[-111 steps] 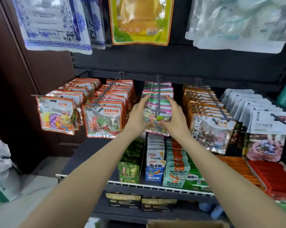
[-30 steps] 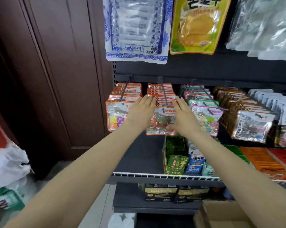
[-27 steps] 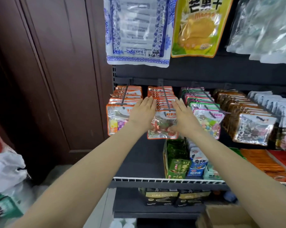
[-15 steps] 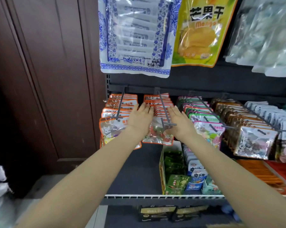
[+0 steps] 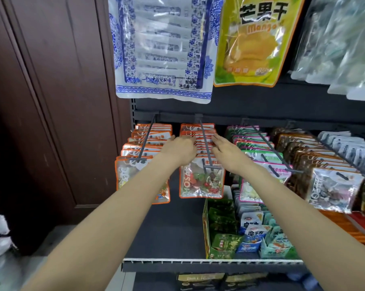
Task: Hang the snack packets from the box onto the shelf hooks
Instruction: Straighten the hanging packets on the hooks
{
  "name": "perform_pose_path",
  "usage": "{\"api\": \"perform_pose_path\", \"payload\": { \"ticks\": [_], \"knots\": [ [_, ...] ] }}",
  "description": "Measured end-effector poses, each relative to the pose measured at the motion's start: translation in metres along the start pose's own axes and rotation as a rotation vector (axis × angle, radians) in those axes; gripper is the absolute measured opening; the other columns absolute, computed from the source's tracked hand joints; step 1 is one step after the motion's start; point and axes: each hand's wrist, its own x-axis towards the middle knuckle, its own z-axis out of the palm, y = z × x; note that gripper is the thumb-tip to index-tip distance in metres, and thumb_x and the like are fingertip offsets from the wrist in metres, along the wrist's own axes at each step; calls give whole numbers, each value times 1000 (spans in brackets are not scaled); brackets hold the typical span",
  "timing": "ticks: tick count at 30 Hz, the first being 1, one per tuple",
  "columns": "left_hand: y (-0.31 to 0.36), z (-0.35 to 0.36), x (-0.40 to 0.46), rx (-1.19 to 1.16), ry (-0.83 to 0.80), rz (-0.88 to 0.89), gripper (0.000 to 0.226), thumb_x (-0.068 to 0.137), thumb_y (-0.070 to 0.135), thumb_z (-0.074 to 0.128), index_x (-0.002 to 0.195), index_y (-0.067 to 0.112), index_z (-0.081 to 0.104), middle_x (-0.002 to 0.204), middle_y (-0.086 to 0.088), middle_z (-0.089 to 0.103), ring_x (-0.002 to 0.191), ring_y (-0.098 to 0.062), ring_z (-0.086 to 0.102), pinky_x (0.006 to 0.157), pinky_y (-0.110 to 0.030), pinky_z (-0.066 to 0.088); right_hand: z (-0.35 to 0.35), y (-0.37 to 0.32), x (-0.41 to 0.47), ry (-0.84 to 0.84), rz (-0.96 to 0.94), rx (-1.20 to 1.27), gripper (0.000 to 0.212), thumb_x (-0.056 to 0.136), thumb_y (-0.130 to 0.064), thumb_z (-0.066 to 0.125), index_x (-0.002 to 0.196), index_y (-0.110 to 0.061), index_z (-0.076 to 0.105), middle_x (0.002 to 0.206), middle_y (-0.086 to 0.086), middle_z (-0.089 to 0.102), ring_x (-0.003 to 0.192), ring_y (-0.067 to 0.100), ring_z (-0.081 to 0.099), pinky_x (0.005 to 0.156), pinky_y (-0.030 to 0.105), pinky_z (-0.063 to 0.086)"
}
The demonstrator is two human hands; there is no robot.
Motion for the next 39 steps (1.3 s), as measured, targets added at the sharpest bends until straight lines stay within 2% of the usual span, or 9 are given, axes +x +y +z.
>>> {"api": "perform_pose_path", "payload": {
  "ticks": [6,9,12,15,19,22,26,35,39],
  "knots": [
    [3,1,2,88,-14,-7,42,101,14,30,142,9,36,146,-10,39,132,-27,40,112,-47,23,2,8,9,37,-22,-114,40,102,-20,28,130,1,47,137,16,45,128,26,40,108,34,30],
    [2,-3,12,9,64,-79,37,99,14,33,131,9,50,131,-15,55,118,-33,51,99,-41,38,-3,15,26,64,-3,-104,36,100,-20,30,116,-1,55,121,16,53,114,30,48,98,41,41],
    [-1,-9,34,-75,126,-135,39,98,14,35,135,13,48,136,-14,50,124,-32,47,100,-40,39,-8,16,46,88,-7,-45,40,99,-17,32,135,-4,44,135,17,45,125,31,43,105,41,37],
    [-1,-15,53,-76,21,-172,42,98,15,34,139,21,44,145,-7,42,132,-27,39,108,-39,34,-6,13,63,-13,-7,-49,44,101,-17,32,143,-6,34,149,14,34,135,29,35,112,33,28],
    [-1,-10,66,-24,-39,-251,41,97,13,34,134,20,51,137,-9,51,125,-28,47,103,-40,35,-3,18,77,-26,58,-29,39,102,-23,30,123,-1,54,131,20,52,118,33,50,95,32,39],
    [-1,-10,70,-24,27,-287,39,96,14,36,130,17,54,133,-11,53,126,-29,45,105,-42,32,-1,24,85,27,101,-8,39,101,-27,32,106,2,58,119,22,57,108,36,55,82,32,40],
    [-3,-11,79,-7,44,-212,42,97,14,34,138,16,45,141,-11,43,130,-29,40,104,-43,32,2,27,94,73,39,61,40,101,-28,34,131,-8,51,134,18,49,122,33,46,101,37,39],
    [-3,-6,83,32,5,-209,37,94,6,40,127,13,55,127,-12,56,118,-30,52,102,-42,37,3,28,95,14,25,5,44,102,-35,28,133,-13,50,139,11,43,127,29,42,109,47,32],
    [-3,-6,83,-22,-7,-170,40,97,11,38,135,15,48,137,-10,49,127,-28,46,105,-42,39,2,26,97,0,23,-13,49,102,-34,28,145,-10,31,154,9,23,141,27,24,115,46,21]
  ]
}}
